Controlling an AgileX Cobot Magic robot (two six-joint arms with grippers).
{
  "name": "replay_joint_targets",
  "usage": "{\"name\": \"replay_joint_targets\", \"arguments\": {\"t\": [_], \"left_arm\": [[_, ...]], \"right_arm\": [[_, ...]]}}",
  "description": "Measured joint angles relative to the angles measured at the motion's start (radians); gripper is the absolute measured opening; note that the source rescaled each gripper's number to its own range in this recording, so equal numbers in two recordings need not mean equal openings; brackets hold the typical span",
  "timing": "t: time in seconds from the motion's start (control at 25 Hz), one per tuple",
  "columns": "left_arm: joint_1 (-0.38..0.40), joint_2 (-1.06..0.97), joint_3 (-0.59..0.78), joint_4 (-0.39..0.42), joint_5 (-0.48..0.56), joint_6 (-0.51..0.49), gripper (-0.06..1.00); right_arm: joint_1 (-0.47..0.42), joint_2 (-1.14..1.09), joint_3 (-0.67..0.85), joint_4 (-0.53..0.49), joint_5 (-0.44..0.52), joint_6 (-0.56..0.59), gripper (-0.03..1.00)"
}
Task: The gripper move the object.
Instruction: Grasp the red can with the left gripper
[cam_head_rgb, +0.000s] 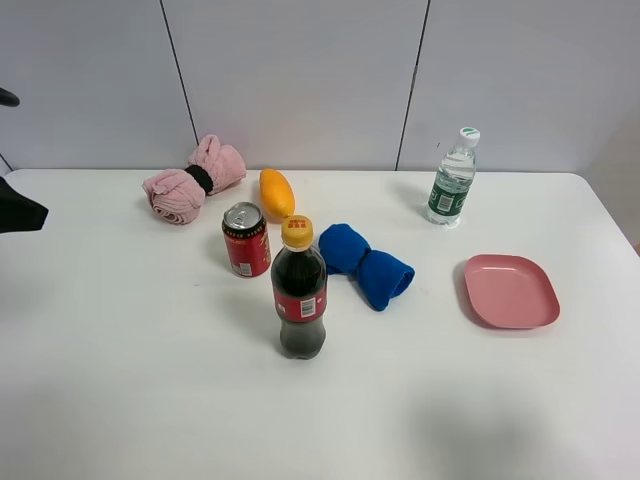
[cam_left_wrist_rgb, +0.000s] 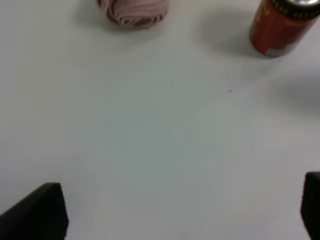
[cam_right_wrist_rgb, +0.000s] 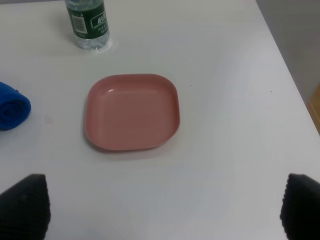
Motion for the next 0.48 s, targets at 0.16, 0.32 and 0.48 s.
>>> {"name": "replay_joint_targets", "arguments": {"t": [0.16,0.32,0.48], "left_arm": [[0.000,0.042,-0.007,-0.105,-0.017,0.192,0.82],[-0.021,0.060,-0.010,-0.167,-0.030,0.326,0.82],[-0.089,0.092,-0.010,-0.172,-0.070,0.356,0.82]], "right_arm": [[0.000,0.000,0.000,0.000,0.000,0.000,1.00],[0.000,0.000,0.000,0.000,0.000,0.000,1.00],[0.000,0.000,0.000,0.000,0.000,0.000,1.00]]}}
